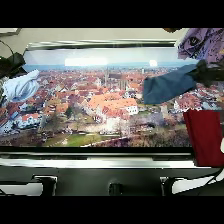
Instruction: Fold the clothes and pants, and hang the long-sleeved shirts on hangers.
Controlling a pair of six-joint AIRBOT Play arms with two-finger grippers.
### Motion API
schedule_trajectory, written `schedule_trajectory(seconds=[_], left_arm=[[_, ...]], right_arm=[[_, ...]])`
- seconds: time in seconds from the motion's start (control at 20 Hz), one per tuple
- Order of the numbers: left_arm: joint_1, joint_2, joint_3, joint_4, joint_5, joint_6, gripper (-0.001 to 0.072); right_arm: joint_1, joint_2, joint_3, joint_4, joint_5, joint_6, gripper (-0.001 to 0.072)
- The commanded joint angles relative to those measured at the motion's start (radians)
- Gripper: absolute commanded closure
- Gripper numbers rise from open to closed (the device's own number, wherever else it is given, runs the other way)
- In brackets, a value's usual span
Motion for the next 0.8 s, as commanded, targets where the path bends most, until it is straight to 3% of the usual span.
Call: schedule_trajectory(seconds=[0.0,0.2,0.35,0.75], left_arm=[[0.001,0.000,0.000,0.000,0.000,0.000,0.0690],[0.001,0.000,0.000,-0.019,-0.004,0.000,0.0690],[0.001,0.000,0.000,-0.030,-0.019,0.000,0.0690],[0.001,0.000,0.000,-0.037,-0.046,0.000,0.0691]], right_arm=[[-0.081,0.063,0.010,-0.073,-0.072,0.113,0.0686],[-0.116,0.130,0.010,-0.152,-0.080,0.190,0.0686],[-0.114,0.182,0.010,-0.282,-0.066,0.307,0.0686],[-0.114,0.282,0.010,-0.517,0.076,0.494,0.0686]])
